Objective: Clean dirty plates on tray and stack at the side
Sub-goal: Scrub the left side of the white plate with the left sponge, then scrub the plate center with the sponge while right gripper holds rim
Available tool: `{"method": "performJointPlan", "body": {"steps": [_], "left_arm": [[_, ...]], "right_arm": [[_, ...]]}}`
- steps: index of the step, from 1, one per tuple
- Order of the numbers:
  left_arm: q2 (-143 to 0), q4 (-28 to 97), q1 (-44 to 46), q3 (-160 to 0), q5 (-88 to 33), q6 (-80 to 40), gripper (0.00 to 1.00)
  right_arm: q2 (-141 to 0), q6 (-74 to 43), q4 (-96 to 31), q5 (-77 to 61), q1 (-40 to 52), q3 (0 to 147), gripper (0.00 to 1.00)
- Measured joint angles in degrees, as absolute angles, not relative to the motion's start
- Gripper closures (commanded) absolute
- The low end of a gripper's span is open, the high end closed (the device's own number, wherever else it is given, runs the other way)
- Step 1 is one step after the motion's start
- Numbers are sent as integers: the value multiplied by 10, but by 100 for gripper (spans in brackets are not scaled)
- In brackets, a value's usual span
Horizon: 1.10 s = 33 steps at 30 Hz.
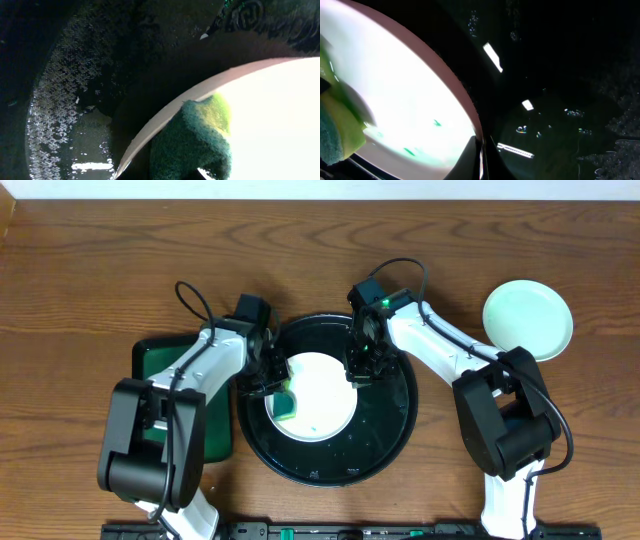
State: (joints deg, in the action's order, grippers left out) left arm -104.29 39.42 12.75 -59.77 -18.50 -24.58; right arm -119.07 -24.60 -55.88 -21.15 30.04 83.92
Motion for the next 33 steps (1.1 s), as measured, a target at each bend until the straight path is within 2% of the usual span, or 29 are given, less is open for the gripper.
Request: {"method": "performJointPlan", "body": {"steps": [12,19,33], "left_arm": [[-1031,352,198,-587,-135,-189,93],[-1038,279,255,-582,-193,-195,93],[-1055,259,260,-576,-317,-175,93]], "right_arm": [[-1191,-245,-559,-211,300,839,99],[-1191,-243,-559,-211,300,839,99],[-1191,-243,-560,-211,300,839,99]]}}
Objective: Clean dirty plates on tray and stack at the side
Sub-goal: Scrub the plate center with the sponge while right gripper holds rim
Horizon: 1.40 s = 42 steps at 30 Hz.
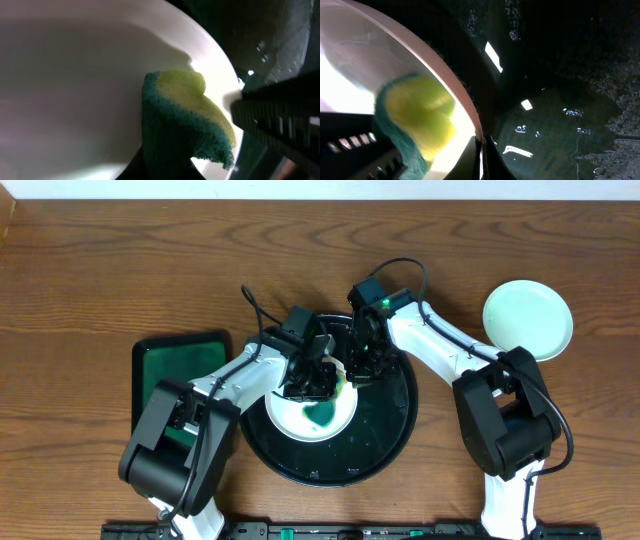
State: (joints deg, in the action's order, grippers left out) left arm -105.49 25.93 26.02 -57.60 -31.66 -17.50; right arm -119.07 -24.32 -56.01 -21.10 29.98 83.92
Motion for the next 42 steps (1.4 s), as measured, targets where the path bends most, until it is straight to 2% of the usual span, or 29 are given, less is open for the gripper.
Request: {"method": "performJointPlan", "body": {"steps": [16,27,35,42], "left_arm": [[-1063,345,260,-572,-373,-111,93],[-1061,417,153,-577,-337,-185,93],[-1051,419,76,-578,-296,-199,93],[-1049,422,71,-584,-285,-181,93]], "right_arm": [[-1191,-243,-560,-211,300,839,99],[-1191,-243,-561,-211,300,839,99],[-1191,-243,-561,-211,300,839,99],[-1191,-243,-559,-213,300,839,99]]}}
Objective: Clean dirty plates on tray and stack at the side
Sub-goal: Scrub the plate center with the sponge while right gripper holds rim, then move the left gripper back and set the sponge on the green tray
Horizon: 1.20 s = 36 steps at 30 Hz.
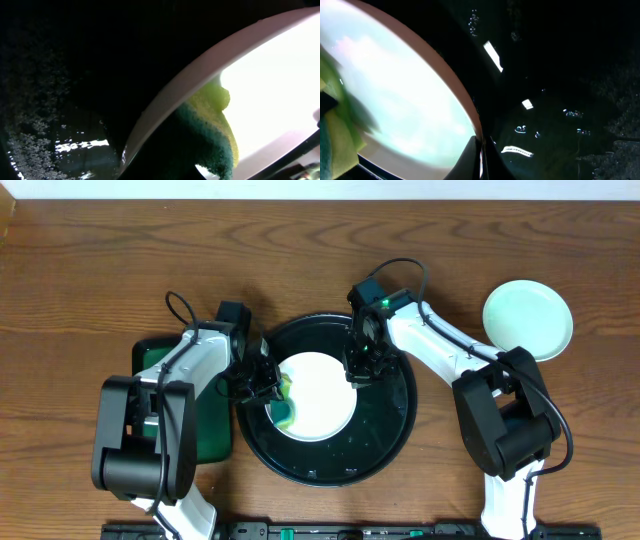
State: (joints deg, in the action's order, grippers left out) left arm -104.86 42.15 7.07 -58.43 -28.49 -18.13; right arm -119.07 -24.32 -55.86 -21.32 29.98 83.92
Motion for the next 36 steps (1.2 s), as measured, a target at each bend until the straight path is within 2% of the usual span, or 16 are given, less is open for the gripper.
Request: {"method": "performJointPlan", "body": {"steps": [5,10,18,19,20,22,24,25,30,33,36], "left_arm": [[-1010,417,70,-587,-245,-162,93],[-904,422,55,-599,-213,-151,92],[-768,511,52,-606,-186,-148,85],[-764,524,51,-606,-178,-148,86],[-763,537,48,-606,-171,-148,85],[-765,562,36,-606,-161,-148,85],[-768,575,20,-606,-150,-148,85],[-768,579,10,-606,-145,-148,85],[-770,582,-53,-606,-110,-148,84],[-784,582,-96,-606,-90,-145,84],[-805,582,-124,-606,-84,-142,83]], "right_arm": [[-1191,-243,-555,-220,300,839,99],[-1191,-239,-551,-220,300,839,99],[-1191,-237,-533,-218,300,839,98],[-1191,-236,-530,-217,300,839,89],[-1191,-238,-526,-216,300,839,74],[-1191,-234,-515,-216,301,839,57],[-1191,-237,-511,-215,301,839,42],[-1191,-235,-509,-215,301,839,41],[-1191,-234,-495,-213,305,839,43],[-1191,-236,-479,-212,317,839,50],[-1191,-237,-472,-212,326,839,51]]}}
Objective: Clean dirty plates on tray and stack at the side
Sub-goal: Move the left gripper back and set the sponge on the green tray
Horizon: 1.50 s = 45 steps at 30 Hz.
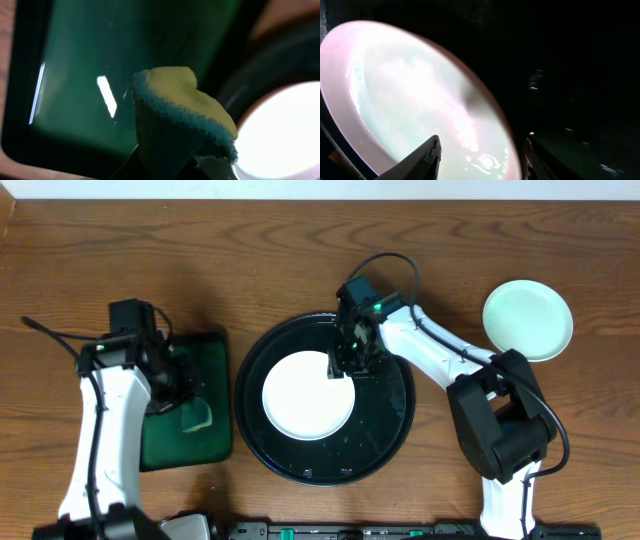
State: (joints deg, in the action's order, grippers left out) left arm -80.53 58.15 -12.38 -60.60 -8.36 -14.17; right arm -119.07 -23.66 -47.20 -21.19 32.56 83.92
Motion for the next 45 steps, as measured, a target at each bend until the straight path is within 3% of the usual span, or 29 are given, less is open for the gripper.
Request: {"method": "performJointPlan", "body": {"steps": [9,13,15,18,22,33,45], "left_arm": [[-867,569,-137,-606,-78,-135,83],[-868,568,-137,-606,-79,-135,83],[-868,567,-137,-606,-80,-135,76],[-868,565,-137,-606,-82,-133,75],[-868,565,-137,-606,-82,-133,74],[-868,565,-137,-606,-84,-132,65],[-868,566,-137,-606,-86,-133,64]], "right_arm": [[-1191,-258,-460,-179,345,839,50],[-1197,-280,-453,-165,347,839,67],[-1207,-287,-449,-162,346,841,82],[-1215,-297,-447,-159,345,844,84],[-1219,-299,-445,-161,345,848,99],[-1225,-297,-443,-187,347,851,98],[-1176,-249,-463,-112,360,839,99]]}}
